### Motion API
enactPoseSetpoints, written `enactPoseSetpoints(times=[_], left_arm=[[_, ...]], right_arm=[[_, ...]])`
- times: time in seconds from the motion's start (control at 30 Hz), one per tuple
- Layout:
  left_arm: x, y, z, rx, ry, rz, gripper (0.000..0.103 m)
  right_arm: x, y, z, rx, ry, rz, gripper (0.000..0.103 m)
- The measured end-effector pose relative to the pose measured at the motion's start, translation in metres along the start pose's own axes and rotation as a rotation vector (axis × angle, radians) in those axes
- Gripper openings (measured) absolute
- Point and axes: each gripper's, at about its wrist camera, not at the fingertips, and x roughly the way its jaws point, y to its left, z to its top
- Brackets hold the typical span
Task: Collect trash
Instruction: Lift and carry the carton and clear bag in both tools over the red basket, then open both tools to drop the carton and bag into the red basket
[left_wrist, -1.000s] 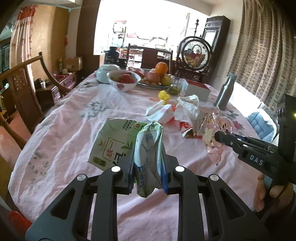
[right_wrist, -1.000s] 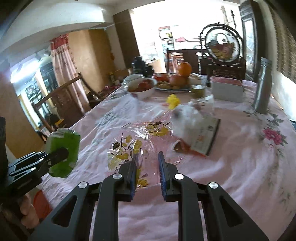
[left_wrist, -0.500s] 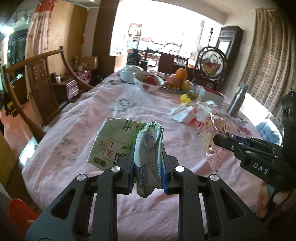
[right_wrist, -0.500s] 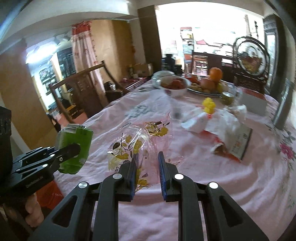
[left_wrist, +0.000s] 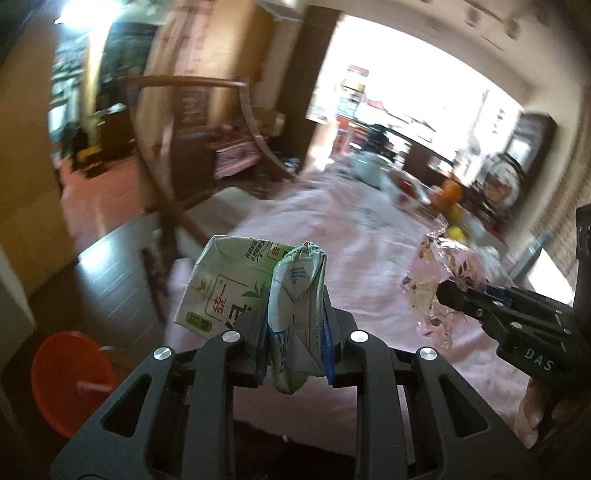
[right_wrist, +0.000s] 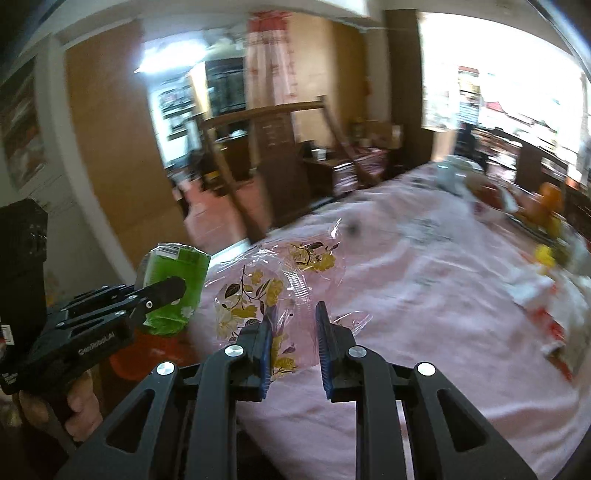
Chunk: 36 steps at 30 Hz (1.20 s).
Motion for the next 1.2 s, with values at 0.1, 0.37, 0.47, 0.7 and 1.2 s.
enactPoseSetpoints(times=[0.1,0.37,0.47,0.7,1.2], left_arm=[[-0.013,0.042,-0.003,-0.061,-0.014,0.075,0.024],[-0.026,0.156,-0.031,-0.223,0.018,0.294,0.024],[-0.016,0.205,-0.054,-0.303,0.087,0.371,0.024],[0.009,0.276,-0.099,-0.427,0.231,0.461,0.024],[0.039,0.318,-0.143,-0.489,0.345,0.509,0.024]], right_arm=[[0.017,0.039,0.011,-0.068,0.017,0.075,0.021],[0.078,0.145,0.028,-0.186,0.091,0.279,0.021],[0.11,0.18,0.026,-0.215,0.142,0.326,0.021],[0.196,0.246,-0.007,-0.242,0.324,0.385,0.021],[0.3,0.303,-0.052,-0.236,0.554,0.447,0.022]])
